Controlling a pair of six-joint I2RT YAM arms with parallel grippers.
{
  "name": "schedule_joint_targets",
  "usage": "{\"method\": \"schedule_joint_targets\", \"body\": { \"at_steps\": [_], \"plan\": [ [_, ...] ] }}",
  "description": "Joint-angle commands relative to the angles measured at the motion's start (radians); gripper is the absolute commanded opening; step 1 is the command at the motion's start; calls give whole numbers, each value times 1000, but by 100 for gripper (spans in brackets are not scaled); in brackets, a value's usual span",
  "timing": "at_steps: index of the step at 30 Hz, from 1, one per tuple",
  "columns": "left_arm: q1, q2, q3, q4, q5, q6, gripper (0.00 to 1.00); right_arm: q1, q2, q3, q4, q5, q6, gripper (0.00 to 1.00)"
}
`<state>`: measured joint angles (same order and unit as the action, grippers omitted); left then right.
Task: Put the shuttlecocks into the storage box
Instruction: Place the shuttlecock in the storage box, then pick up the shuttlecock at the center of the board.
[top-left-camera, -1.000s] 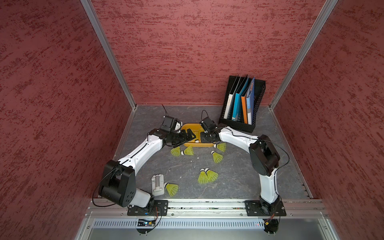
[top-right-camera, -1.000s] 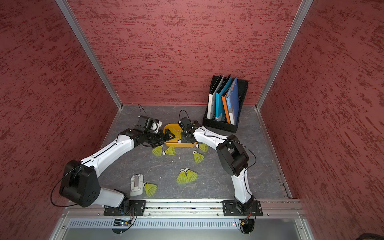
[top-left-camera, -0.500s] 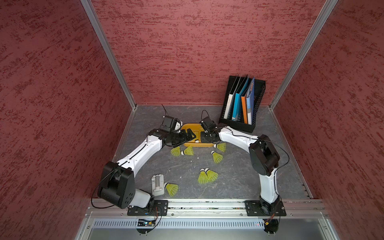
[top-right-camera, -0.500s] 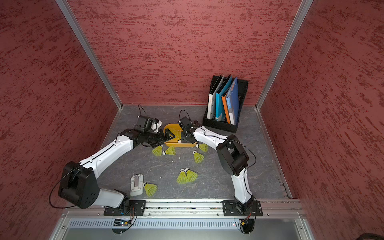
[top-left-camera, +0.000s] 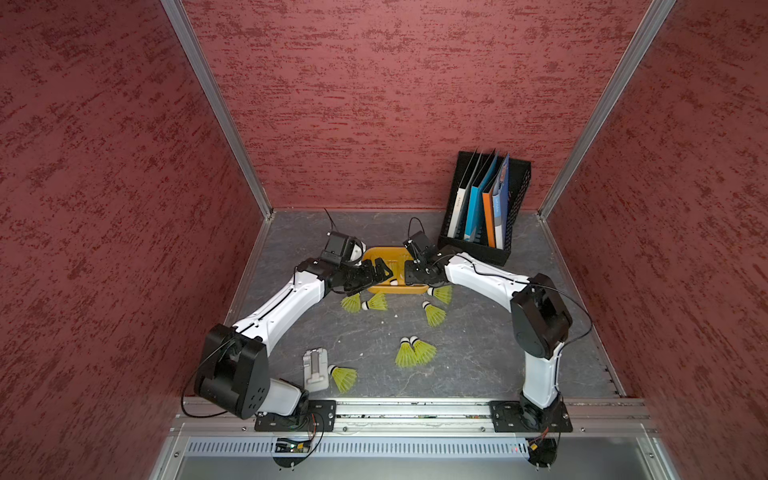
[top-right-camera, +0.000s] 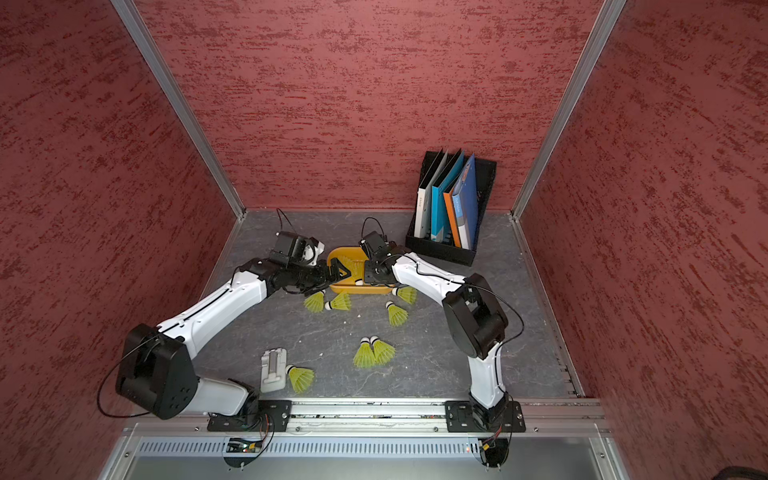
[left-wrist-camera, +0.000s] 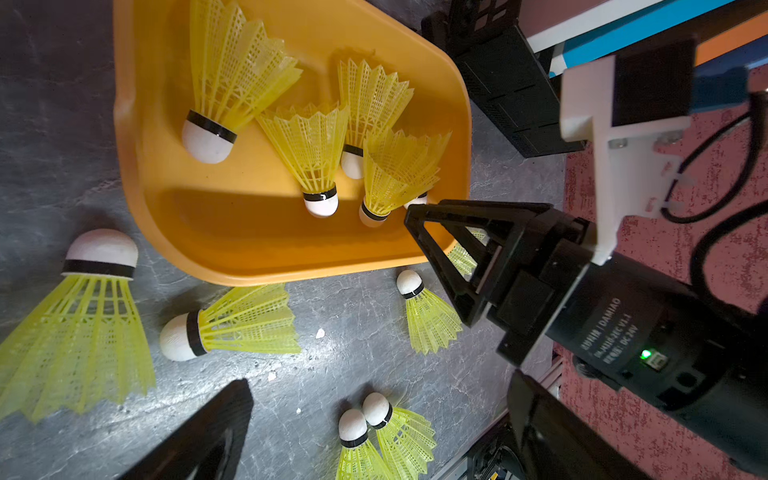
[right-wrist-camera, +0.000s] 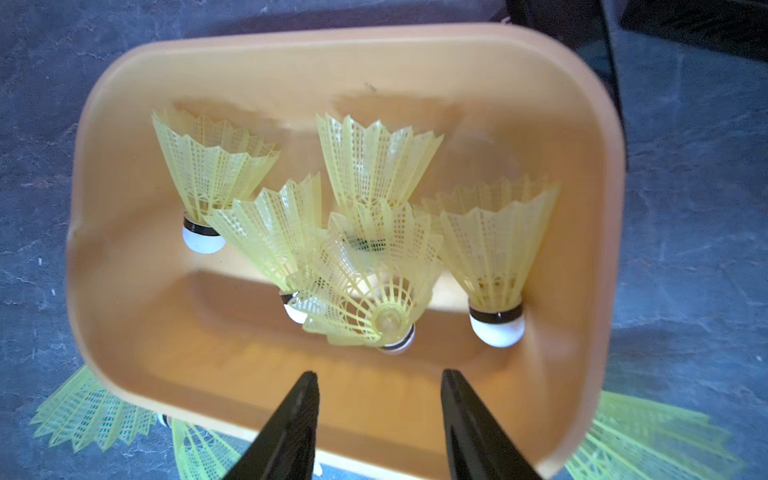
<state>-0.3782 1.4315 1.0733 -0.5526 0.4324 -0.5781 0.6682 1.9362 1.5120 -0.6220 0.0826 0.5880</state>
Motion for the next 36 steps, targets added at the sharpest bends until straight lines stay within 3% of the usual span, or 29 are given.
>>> {"method": "schedule_joint_targets", "body": {
  "at_steps": [1,8,15,27,36],
  "plan": [
    [-6,-25,-8,-11,-14,8,100,-7,-45,-20,-5,31,10,53],
    [-18,-34,1,-58,-15,80,100,-7,-106,-36,-10,36,3,54],
    [-51,-22,42,-162,11,273,100,-2,-230,-126,11,35,-50,54],
    [-290,111,149,-344,-79,644,100,11,-474,-388,-25,53,-76,53],
    [-336,200,210,-339,-143,666,96,9,-565,-486,-81,64,25,45]
  ]
}}
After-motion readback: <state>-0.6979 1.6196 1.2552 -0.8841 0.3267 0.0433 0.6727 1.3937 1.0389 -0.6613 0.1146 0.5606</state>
